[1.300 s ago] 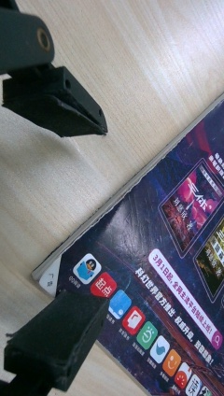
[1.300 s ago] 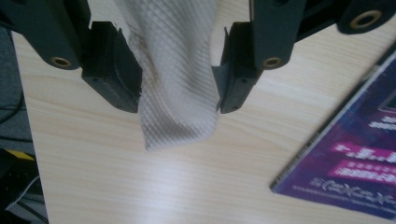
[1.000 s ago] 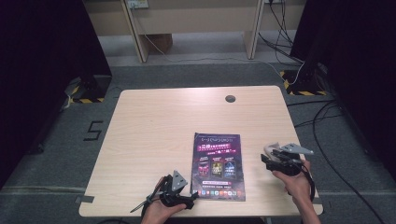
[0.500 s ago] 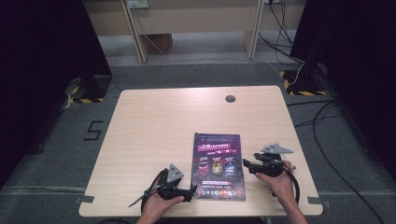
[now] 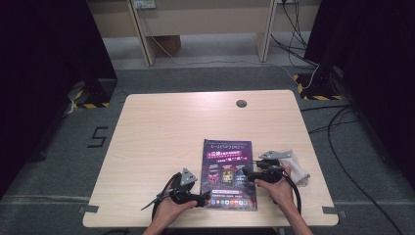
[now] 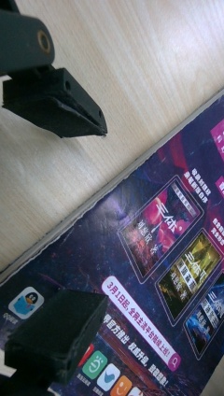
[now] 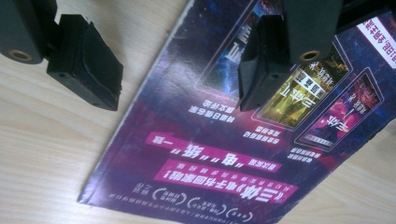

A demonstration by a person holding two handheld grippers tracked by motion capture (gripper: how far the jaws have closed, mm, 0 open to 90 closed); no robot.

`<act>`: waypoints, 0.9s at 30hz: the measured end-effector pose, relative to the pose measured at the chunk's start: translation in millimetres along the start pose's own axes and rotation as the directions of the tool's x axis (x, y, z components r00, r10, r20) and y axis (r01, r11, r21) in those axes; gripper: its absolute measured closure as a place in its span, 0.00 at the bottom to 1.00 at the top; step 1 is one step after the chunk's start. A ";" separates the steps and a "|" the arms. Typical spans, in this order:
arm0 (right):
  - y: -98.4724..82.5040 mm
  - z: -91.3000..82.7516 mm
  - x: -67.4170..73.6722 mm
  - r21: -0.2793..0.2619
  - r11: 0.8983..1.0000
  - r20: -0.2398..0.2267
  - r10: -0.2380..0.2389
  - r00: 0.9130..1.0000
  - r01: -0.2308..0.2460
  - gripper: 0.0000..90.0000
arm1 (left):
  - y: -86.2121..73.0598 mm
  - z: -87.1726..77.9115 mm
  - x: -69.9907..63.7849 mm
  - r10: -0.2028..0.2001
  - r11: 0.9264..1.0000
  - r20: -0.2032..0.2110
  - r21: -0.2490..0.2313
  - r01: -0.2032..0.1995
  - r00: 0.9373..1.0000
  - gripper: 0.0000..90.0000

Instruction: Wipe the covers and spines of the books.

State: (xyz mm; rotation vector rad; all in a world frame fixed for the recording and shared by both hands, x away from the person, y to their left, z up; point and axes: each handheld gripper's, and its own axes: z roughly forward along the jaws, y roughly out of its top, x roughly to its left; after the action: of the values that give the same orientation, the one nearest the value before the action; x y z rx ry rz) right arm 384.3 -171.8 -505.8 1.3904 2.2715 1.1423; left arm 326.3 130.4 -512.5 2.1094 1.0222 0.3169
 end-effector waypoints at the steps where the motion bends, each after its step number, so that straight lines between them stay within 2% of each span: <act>1: 0.2 2.3 0.6 0.007 1.000 0.005 -0.004 1.000 0.004 0.36 | 0.0 0.5 -0.7 -0.002 1.000 0.004 0.005 0.002 1.000 0.17; 8: 1.8 8.9 2.0 0.013 1.000 0.000 0.002 1.000 -0.002 0.38 | 0.7 4.6 -7.6 0.008 1.000 0.029 0.011 -0.008 1.000 0.17; 13: 3.5 10.8 0.1 0.006 1.000 0.004 0.002 1.000 -0.002 0.40 | 0.8 5.0 -15.5 0.030 0.999 0.058 0.018 -0.031 0.998 0.18; 15: 4.2 11.7 -1.1 0.002 1.000 -0.006 0.025 1.000 -0.025 0.41 | 1.0 4.9 -19.4 0.040 0.999 0.061 0.026 -0.041 0.997 0.18; 19: 6.9 14.6 -1.9 0.000 0.999 -0.013 0.041 0.999 -0.041 0.42 | 0.9 3.8 -20.0 0.033 0.999 0.066 0.030 -0.035 0.997 0.18; 22: 9.3 17.6 -1.8 -0.002 1.000 -0.007 0.027 1.000 -0.027 0.43 | 0.2 2.3 -23.3 0.034 0.999 0.071 0.037 -0.037 0.997 0.20; 24: 11.3 19.3 -1.9 0.002 1.000 -0.002 0.028 1.000 -0.028 0.43 | -1.2 0.7 -27.9 0.039 0.998 0.085 0.042 -0.043 0.996 0.20; 27: 13.0 21.7 -3.0 -0.004 1.000 -0.005 0.027 1.000 -0.027 0.44 | -1.6 -0.6 -33.3 0.015 0.999 0.124 0.044 -0.021 0.992 0.21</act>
State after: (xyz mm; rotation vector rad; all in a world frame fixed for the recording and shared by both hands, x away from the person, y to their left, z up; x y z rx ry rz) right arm 406.5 -160.5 -511.3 1.4223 2.2595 1.1589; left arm 303.4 106.3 -510.0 2.1510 0.9465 0.1715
